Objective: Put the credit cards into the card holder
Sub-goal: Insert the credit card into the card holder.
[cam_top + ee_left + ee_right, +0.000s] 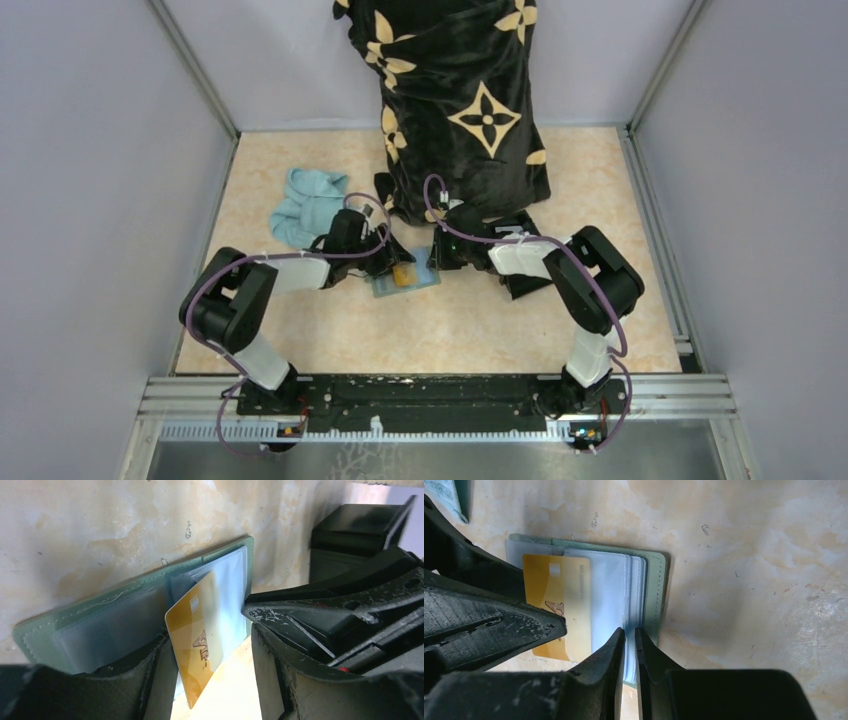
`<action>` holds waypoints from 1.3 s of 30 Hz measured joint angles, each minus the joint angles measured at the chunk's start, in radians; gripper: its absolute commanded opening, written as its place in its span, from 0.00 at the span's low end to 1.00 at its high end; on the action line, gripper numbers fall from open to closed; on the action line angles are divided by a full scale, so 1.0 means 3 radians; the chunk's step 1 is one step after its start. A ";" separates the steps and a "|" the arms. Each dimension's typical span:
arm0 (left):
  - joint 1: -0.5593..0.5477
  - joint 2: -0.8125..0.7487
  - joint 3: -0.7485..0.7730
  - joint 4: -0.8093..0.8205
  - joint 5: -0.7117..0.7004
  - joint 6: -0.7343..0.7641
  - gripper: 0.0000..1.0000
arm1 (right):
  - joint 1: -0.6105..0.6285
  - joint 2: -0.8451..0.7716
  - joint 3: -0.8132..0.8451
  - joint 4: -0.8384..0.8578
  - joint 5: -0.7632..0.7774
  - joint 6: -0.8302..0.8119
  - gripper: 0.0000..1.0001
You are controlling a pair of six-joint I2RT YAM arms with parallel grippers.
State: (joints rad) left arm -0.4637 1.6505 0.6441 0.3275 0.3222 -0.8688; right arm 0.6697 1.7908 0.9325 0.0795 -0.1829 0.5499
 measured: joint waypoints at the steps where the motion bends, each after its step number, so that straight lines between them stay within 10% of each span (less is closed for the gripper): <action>1: -0.0031 -0.0001 0.0074 -0.0141 -0.0060 0.0027 0.61 | 0.0000 0.0000 0.0000 0.0000 0.0000 0.0000 0.14; 18: -0.0544 0.0245 0.1081 -0.1706 -0.1033 0.0298 0.73 | 0.0000 0.0000 0.0015 -0.0022 -0.0011 -0.0003 0.14; 39: -0.0614 0.0067 0.1049 -0.2153 -0.1451 0.0348 0.81 | 0.0000 0.0000 0.0015 -0.0017 -0.0086 -0.0027 0.14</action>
State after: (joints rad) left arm -0.6479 1.6707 0.9588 -0.3183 -0.1131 -0.7643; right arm 0.6697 1.7908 0.9371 0.0746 -0.2089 0.5419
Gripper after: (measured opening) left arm 0.803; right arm 0.141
